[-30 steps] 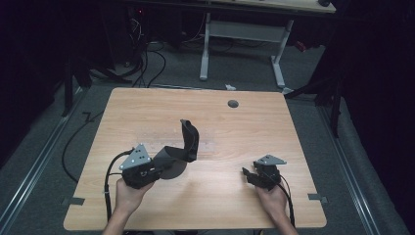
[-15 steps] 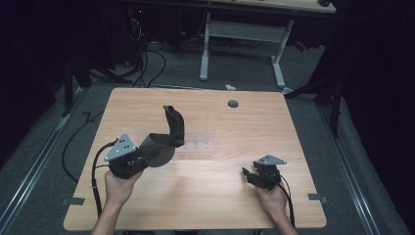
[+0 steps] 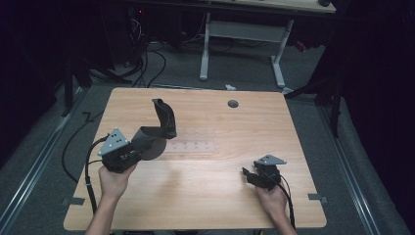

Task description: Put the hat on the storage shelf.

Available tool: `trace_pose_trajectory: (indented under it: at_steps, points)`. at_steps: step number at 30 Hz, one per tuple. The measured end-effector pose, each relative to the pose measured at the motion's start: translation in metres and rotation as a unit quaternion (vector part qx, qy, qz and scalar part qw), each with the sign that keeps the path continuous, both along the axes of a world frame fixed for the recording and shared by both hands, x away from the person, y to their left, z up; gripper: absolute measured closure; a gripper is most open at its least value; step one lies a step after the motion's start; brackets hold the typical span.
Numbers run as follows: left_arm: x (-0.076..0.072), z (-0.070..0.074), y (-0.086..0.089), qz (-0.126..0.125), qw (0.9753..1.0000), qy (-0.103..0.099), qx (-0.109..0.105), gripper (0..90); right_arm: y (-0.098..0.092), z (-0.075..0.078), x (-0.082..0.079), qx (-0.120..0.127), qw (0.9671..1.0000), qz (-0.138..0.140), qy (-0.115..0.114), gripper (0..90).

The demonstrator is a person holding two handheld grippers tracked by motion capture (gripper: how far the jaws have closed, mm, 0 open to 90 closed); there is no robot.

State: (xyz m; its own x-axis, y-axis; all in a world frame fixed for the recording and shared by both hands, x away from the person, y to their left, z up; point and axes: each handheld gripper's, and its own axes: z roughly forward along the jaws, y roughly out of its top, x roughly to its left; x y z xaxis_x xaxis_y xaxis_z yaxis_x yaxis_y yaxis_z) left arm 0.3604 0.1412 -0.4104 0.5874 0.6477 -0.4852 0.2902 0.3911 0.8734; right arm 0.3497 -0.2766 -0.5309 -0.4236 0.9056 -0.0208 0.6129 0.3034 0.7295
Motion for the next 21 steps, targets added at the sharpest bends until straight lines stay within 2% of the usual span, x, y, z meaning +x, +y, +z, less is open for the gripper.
trace_pose_trajectory:
  at_steps: [8,21]
  points:
    - [0.014,0.001,0.012,0.035,0.9994,-0.004,0.004,86.3,0.000,0.000,0.000,0.000,1.0000,0.000,0.000,42.8]
    - [0.031,-0.005,0.023,0.082,0.9963,-0.017,0.022,86.2,0.000,0.000,0.000,0.000,1.0000,0.000,0.000,42.6]
